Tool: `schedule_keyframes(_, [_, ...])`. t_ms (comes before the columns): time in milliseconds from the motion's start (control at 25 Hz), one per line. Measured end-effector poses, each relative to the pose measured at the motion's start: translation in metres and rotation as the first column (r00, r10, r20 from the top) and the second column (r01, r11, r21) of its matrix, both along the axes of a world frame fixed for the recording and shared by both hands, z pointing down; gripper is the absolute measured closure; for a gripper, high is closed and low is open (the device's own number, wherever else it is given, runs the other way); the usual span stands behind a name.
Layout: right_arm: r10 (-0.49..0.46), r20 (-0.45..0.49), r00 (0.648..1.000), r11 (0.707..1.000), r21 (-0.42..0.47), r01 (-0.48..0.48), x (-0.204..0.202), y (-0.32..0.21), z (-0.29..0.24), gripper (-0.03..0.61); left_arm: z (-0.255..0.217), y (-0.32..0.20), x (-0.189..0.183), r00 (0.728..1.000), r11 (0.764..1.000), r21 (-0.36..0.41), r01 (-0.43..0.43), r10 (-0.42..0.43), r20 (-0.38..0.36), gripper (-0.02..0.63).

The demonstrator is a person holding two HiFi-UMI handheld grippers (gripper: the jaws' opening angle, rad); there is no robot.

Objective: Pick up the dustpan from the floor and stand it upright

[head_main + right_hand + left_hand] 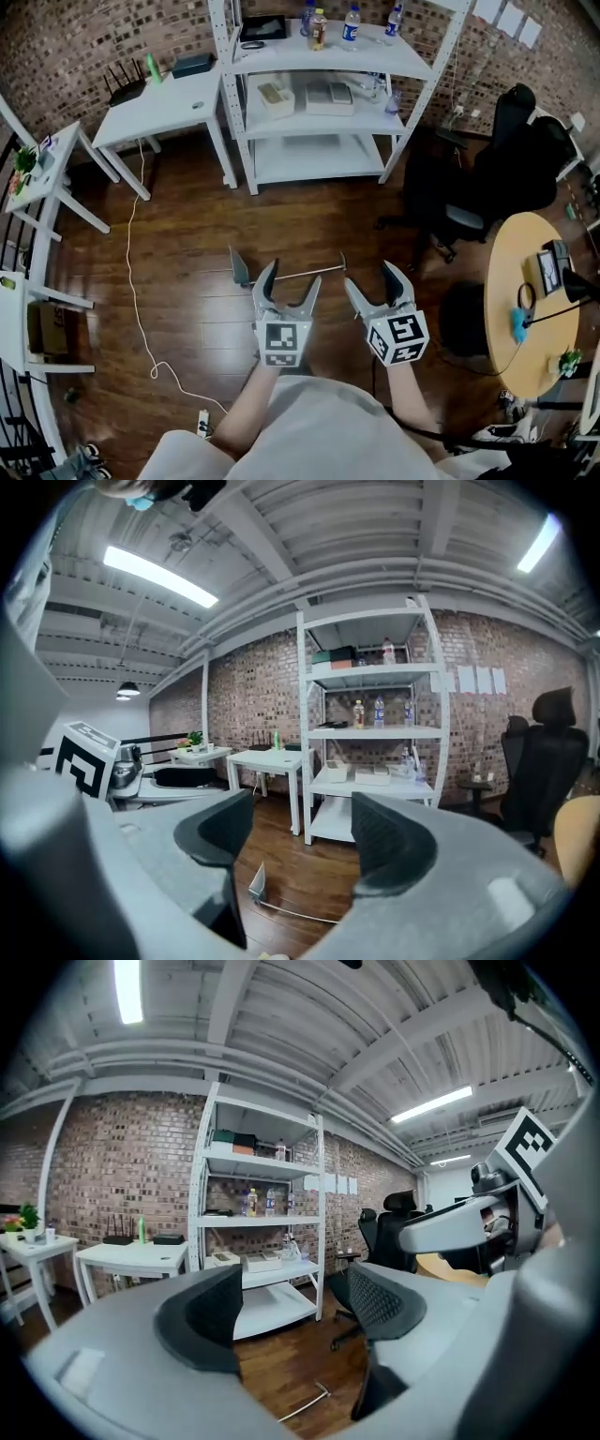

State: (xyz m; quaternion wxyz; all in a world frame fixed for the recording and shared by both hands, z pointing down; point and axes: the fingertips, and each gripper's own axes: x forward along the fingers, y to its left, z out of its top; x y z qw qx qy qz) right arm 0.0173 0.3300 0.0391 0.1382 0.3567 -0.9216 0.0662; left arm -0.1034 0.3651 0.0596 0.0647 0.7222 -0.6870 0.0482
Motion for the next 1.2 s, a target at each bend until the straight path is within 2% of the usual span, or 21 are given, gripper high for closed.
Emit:
schedule_keyframes(280, [0.122,-0.073,0.99,0.985,-0.111,-0.13,-0.012,-0.061,0.055,0.262,0.053,-0.094,-0.023,0.99,0.984,-0.108,-0.144,0.143,-0.016,0.25])
schedule_keyframes(600, [0.235,-0.089,0.968,0.939,-0.238,-0.25,0.029,-0.12,0.111,0.262,0.127,-0.165,0.029,0.957,0.919,-0.277,-0.282,0.289,-0.015,0.252])
schedule_keyframes(840, [0.272,-0.072,0.96,0.904,-0.323,-0.28,0.065,-0.189,0.152,0.262,0.21,-0.236,0.063,0.93,0.851,-0.441,-0.285,0.357,0.088,0.252])
schedule_keyframes(1000, [0.29,-0.071,0.954,0.881,-0.369,-0.295,0.1,-0.237,0.174,0.262,0.259,-0.279,0.096,0.905,0.784,-0.539,-0.308,0.417,0.09,0.253])
schedule_keyframes(1200, [0.328,-0.066,0.942,0.837,-0.443,-0.323,0.15,-0.291,0.22,0.262,0.322,-0.327,0.148,0.843,0.697,-0.631,-0.341,0.523,0.122,0.265])
